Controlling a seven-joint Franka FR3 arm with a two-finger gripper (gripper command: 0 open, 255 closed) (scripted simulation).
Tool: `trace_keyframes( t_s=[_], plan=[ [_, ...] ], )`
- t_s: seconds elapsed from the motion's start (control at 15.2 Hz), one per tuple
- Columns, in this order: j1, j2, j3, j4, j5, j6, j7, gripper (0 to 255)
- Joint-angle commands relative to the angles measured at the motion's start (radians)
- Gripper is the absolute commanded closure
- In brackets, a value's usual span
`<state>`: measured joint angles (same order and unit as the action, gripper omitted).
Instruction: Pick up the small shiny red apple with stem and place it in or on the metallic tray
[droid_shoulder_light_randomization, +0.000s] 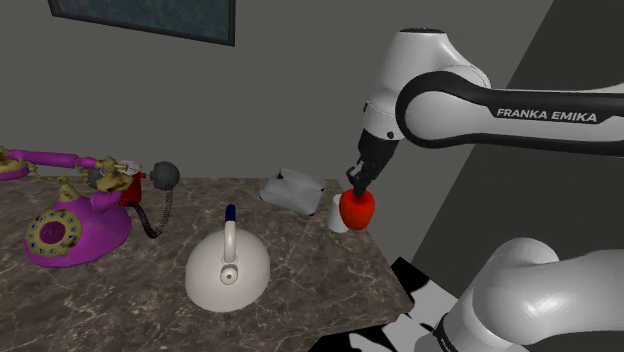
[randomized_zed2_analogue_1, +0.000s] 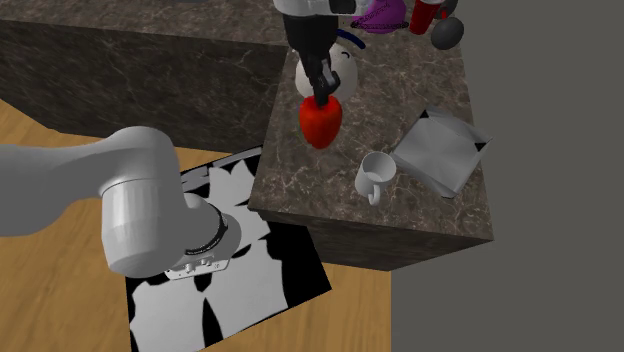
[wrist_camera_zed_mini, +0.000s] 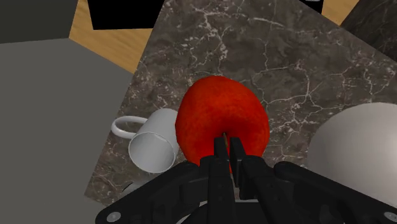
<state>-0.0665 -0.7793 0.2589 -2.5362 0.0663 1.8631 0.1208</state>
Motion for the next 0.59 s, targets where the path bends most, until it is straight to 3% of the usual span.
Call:
trace_keyframes(
  t_s=[0.0,0.53],
  plan=[
    [-0.023,0.077,-0.006,0.052,-0.017,0.026,-0.012,255],
    [-0.099,0.384,-0.027,0.327,-0.089,0.058,-0.051,255]
  ],
)
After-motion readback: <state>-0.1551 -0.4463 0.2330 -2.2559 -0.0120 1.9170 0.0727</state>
